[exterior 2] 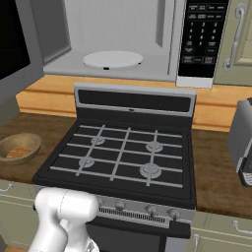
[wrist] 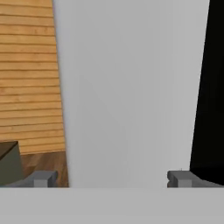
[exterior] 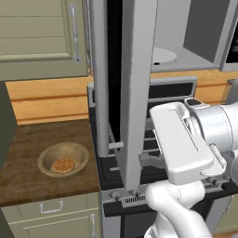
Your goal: Open the microwave, place the bowl with waffle inside the microwave, then close the microwave door and turn it on.
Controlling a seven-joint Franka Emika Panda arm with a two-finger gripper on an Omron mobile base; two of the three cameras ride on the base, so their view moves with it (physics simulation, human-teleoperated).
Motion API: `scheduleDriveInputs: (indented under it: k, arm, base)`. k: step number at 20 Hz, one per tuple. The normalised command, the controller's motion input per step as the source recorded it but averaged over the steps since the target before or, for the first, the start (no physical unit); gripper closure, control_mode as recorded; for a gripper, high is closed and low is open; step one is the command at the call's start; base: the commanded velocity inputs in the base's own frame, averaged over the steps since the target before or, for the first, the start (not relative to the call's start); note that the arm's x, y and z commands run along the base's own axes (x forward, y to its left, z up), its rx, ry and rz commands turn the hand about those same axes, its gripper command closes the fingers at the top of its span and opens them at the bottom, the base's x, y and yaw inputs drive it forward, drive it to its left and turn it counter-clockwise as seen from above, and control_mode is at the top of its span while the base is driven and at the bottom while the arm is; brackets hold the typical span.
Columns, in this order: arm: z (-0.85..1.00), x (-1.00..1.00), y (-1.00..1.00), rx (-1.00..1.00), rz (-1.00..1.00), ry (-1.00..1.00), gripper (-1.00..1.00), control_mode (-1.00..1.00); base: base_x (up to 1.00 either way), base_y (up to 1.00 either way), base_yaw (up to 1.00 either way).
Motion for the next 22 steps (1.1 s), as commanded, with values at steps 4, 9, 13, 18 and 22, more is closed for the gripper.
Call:
scheduleDriveInputs:
  k: [4, 9, 13, 18, 22]
  arm:
    - [0.0, -0.09, 0.59, -0.01, 0.0, 0.0, -1.0, -1.0]
    - [0.0, -0.03, 0.43, 0.0, 0.0, 0.0, -1.0, -1.0]
    - [0.0, -0.04, 0.09, 0.0, 0.0, -0.04, -1.0, -1.0]
    - [0.01, -0.24, -0.56, 0.0, 0.0, -0.06, -1.0, -1.0]
    - [0.07, -0.26, -0.89, 0.0, 0.0, -0.02, -1.0, -1.0]
  base:
    - [0.0, 0.0, 0.0]
    - [0.0, 0.0, 0.0]
    - [0.0, 0.0, 0.0]
    - [0.0, 0.0, 0.0]
    - [0.0, 0.0, 0.0]
